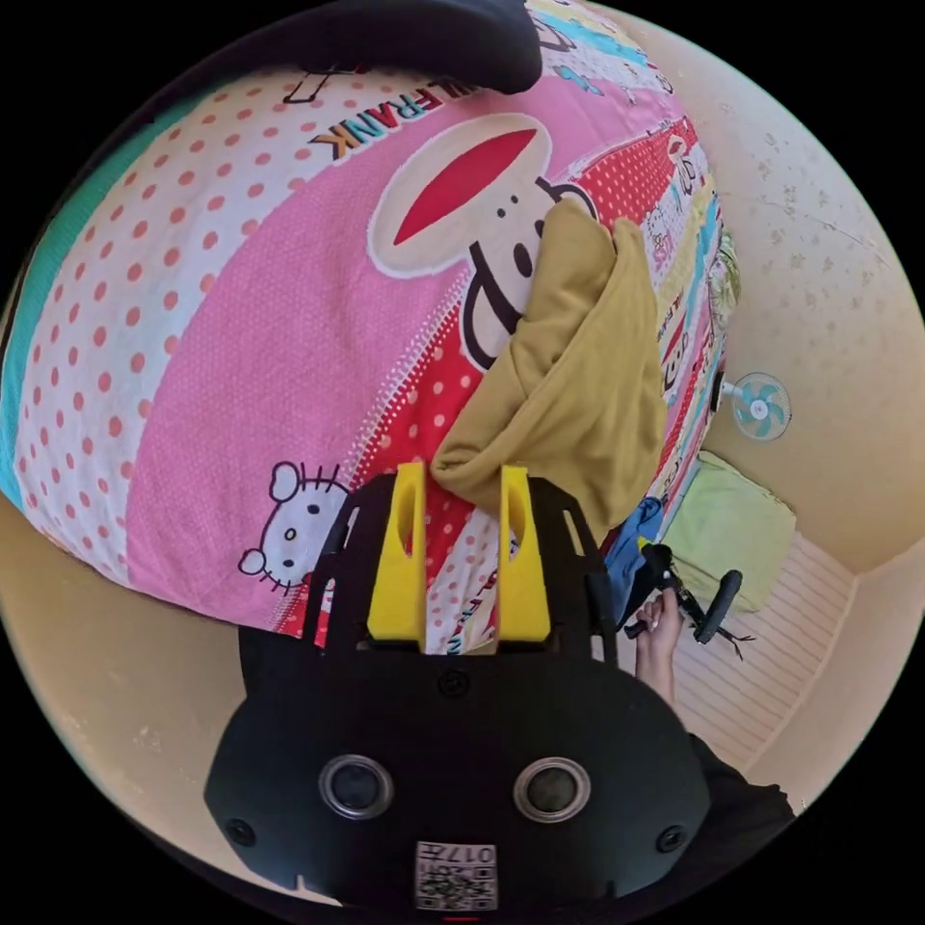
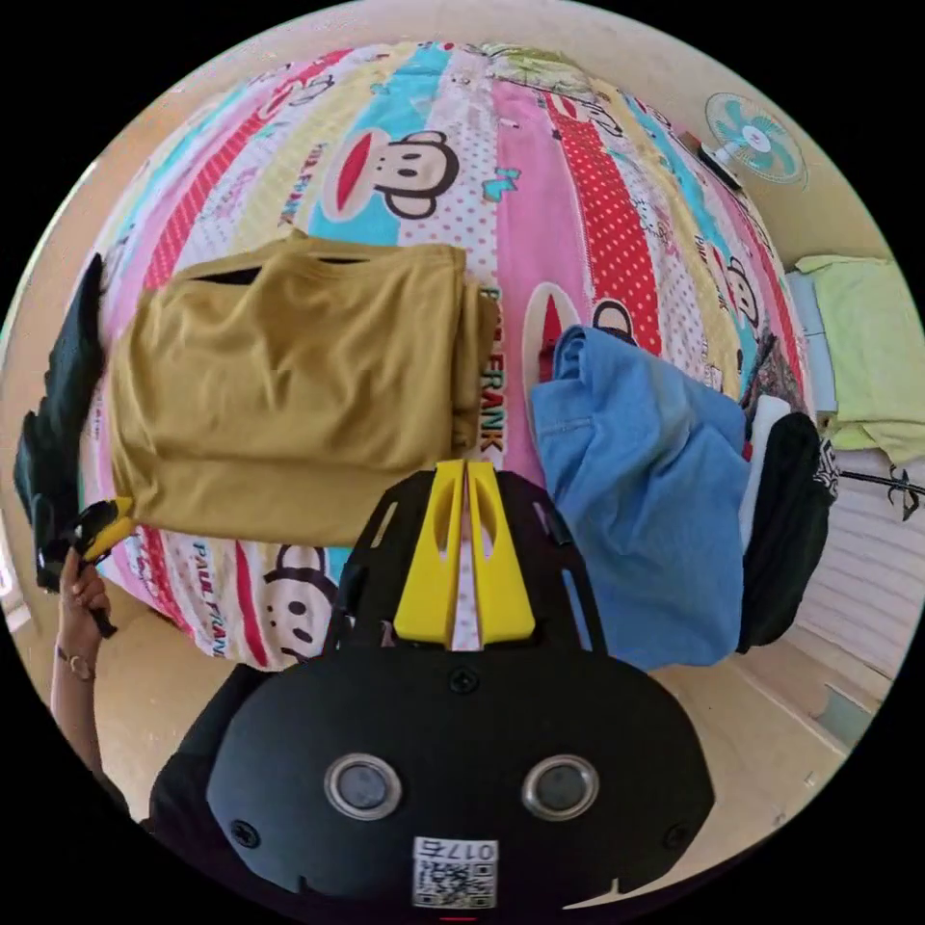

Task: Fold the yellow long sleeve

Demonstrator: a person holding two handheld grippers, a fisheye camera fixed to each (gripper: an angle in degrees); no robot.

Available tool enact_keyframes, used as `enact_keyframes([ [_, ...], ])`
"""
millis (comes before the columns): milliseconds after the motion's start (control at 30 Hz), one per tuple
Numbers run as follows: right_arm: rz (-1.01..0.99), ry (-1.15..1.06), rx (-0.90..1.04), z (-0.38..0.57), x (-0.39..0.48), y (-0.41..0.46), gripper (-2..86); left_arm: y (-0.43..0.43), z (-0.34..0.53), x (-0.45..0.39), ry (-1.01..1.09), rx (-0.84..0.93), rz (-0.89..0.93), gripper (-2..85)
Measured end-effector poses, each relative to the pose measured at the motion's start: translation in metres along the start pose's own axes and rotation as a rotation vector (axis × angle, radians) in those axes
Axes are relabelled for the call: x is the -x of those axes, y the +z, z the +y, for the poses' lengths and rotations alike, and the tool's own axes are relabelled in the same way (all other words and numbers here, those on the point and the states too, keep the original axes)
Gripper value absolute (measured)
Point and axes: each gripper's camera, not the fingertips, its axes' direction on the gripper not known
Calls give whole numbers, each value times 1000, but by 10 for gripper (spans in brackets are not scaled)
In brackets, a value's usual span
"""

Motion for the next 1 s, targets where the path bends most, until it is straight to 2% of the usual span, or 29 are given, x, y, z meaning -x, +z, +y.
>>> enact_keyframes([
  [67, -198, -69, -114, 2, 19, -20, 6, 6, 3, 7, -33, 2, 32, 73],
  [133, -297, -127, -174, -2, 42, -21, 5, 2, 10, 6, -30, -23, 56, 62],
  [167, -321, -170, -158, -8, 60, -9, 5, -4, 17, 2, -11, -49, 80, 58],
  [233, -294, -236, -3, -23, 88, 34, 5, -16, 31, -13, 49, -97, 144, 54],
  [267, -239, -269, 183, -31, 103, 78, 5, -24, 42, -28, 104, -125, 176, 53],
  [333, -251, -278, 150, -31, 101, 89, 5, -30, 57, -59, 211, -143, 185, 52],
  [400, -330, -234, 212, -40, 79, 81, 4, -27, 74, -100, 344, -144, 151, 51],
  [433, -361, -224, 190, -37, 70, 74, 4, -18, 86, -132, 451, -130, 110, 51],
  [500, -513, -175, 28, -6, 19, 37, 5, 5, 108, -180, 609, -85, 39, 51],
  [567, -559, -105, -22, 26, -25, 23, 5, 56, 140, -235, 791, -8, -61, 51],
  [633, -564, 22, -10, 61, -73, 24, 5, 104, 160, -259, 853, 60, -101, 51],
  [700, -639, 165, 33, 106, -131, 39, 5, 154, 177, -270, 865, 141, -102, 51],
  [833, -732, 288, 139, 152, -192, 73, 9, 244, 205, -263, 822, 244, -185, 72],
  [900, -794, 301, 171, 163, -214, 85, 16, 253, 212, -254, 785, 260, -160, 91],
  [1000, -889, 261, 192, 158, -226, 90, 37, 214, 219, -230, 734, 121, -51, 105],
])
